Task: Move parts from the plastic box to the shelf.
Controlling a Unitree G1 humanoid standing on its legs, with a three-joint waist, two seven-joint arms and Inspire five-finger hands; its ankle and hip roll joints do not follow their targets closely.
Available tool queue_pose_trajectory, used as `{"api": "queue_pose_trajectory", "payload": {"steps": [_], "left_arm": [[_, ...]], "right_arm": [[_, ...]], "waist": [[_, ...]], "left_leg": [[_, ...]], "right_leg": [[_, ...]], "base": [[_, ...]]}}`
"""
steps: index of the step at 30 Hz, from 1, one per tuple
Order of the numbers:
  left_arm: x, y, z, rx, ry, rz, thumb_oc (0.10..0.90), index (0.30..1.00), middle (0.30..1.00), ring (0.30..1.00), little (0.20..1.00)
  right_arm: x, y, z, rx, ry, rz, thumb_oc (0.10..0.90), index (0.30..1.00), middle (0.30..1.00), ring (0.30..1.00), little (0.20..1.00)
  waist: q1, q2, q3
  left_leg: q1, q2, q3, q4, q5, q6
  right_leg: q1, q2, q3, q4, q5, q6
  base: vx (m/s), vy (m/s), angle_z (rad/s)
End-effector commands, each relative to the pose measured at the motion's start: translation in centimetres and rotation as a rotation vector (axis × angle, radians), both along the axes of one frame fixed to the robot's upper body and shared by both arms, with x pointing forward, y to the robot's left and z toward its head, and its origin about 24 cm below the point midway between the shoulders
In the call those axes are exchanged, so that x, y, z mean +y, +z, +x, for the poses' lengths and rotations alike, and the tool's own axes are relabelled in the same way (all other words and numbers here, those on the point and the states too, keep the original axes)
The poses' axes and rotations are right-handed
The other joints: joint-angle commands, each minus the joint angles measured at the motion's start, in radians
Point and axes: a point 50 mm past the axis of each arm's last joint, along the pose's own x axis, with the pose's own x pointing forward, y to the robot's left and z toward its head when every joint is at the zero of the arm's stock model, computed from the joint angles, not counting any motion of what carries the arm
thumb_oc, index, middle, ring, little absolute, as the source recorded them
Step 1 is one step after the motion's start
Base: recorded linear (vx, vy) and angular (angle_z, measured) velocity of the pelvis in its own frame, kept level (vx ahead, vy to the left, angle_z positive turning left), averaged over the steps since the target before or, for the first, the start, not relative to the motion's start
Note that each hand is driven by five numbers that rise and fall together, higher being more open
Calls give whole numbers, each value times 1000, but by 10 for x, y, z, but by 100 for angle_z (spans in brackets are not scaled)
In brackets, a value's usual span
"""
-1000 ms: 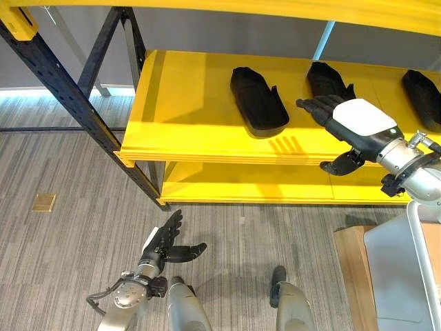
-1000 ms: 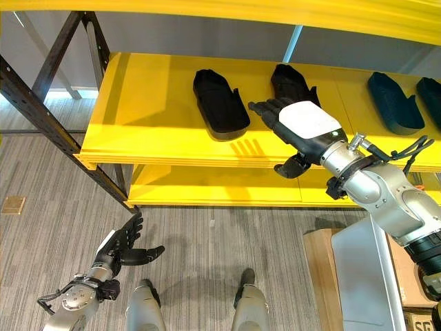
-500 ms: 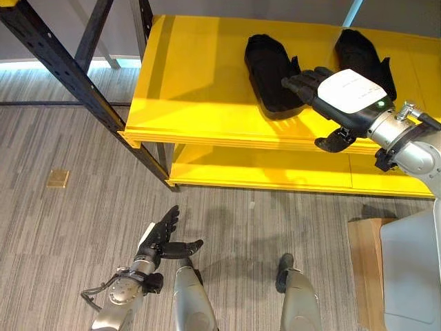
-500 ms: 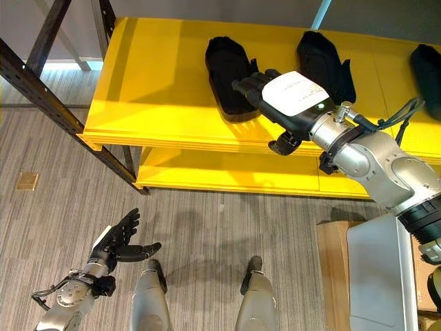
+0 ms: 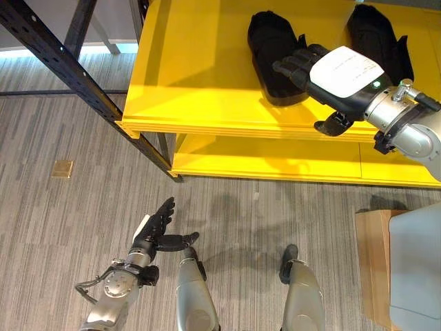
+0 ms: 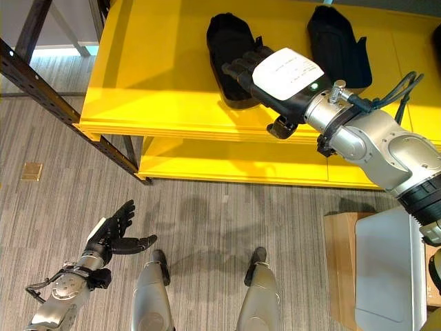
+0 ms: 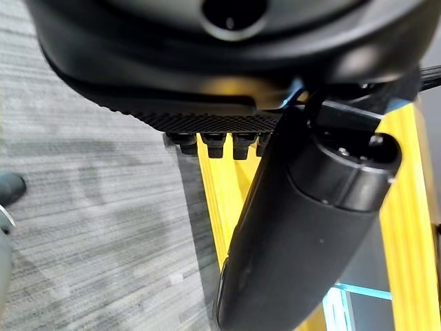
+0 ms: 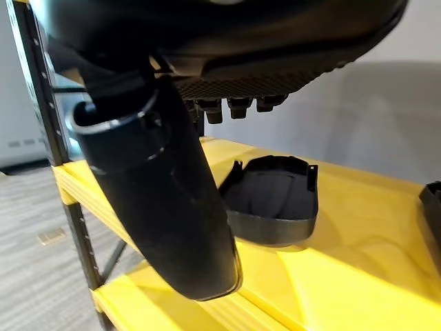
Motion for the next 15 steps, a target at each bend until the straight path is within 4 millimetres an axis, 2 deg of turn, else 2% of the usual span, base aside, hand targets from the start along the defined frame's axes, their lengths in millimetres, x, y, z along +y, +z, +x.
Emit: {"api": "queue_pose_trajectory", "payload": {"steps": [1,15], "left_arm": [[5,29,-1,-148,-42,30,900,1000,1000,1000,1000],[18,32,-6,-153,9,43,900,1000,1000,1000,1000]], "right_arm": [[7,74,-15,-311,46,72,900,1000,1000,1000,1000],[5,97,-22,-430,35,44,900,1000,1000,1000,1000]], "waist": [[16,-9,-64],[16,-4,-62]], "left_leg": [[-62,15,-27,-73,176,2],[-101,12,-28,-61,177,5]], "right_leg": [[38,-2,32,109,-68,9],[-15,-6,42,144,-74,6]], "base": [[0,0,0],[1,-3,2]]}}
